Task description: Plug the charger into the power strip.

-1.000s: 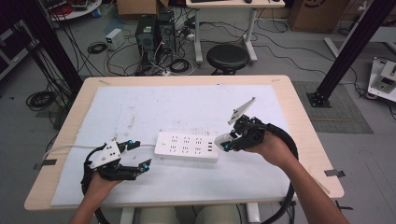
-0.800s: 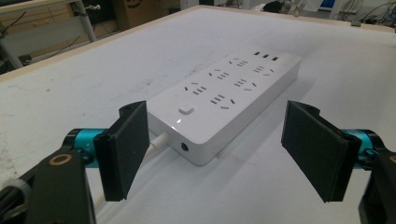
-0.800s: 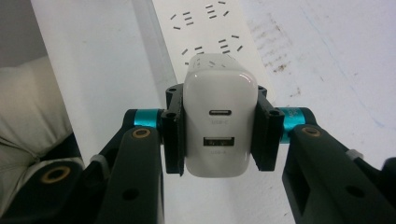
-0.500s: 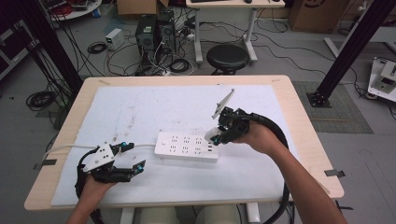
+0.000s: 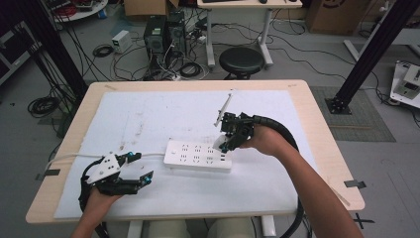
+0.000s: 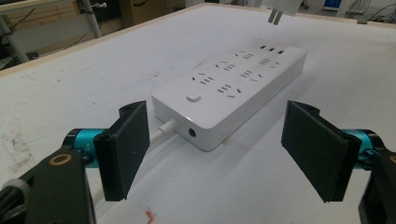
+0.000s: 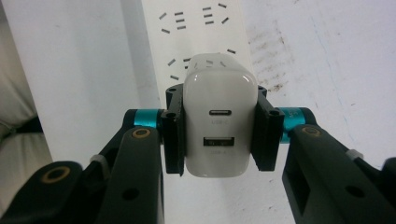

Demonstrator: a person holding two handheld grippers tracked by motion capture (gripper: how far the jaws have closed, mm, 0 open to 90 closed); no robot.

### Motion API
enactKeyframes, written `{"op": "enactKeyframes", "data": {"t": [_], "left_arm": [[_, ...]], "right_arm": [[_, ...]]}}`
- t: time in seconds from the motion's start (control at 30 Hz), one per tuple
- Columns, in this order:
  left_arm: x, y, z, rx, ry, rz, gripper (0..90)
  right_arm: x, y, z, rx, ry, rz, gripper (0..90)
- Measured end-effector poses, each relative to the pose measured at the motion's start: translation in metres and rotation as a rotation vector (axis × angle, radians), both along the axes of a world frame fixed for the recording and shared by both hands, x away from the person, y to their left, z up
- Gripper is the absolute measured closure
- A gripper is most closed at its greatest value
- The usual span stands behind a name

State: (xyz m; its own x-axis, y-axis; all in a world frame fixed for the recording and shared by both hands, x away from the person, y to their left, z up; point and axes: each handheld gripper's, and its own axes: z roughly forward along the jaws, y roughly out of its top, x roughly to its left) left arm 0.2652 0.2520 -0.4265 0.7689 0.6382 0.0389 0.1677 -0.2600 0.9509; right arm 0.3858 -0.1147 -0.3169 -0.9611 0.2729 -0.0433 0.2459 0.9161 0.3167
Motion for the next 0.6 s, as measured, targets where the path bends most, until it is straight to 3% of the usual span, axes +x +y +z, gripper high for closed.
{"op": "enactKeyframes", "data": {"t": [0.6], "left_arm": [[-0.001,0.004,-0.003,-0.01,0.0,0.011,23.6]], "right_arm": [[0.017,0.039,-0.014,-0.177,-0.008,0.087,63.7]]}}
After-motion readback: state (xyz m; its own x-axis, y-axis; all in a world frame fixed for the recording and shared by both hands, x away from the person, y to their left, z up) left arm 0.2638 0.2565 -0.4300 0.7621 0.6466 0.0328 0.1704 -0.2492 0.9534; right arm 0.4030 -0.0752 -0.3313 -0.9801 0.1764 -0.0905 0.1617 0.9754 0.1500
